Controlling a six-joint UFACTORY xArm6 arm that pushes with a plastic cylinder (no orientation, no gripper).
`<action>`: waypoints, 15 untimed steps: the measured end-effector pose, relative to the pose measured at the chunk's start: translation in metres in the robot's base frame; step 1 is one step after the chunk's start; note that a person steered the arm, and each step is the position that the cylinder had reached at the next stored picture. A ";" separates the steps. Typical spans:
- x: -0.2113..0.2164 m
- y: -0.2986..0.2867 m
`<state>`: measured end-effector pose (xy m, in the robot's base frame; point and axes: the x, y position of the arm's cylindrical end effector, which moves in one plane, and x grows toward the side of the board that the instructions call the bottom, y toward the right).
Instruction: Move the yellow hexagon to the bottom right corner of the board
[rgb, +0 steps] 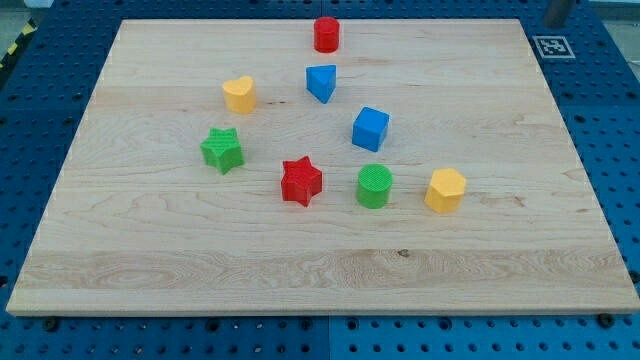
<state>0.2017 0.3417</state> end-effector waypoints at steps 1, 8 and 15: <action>-0.001 0.000; 0.088 -0.188; 0.223 -0.219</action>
<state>0.4249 0.1226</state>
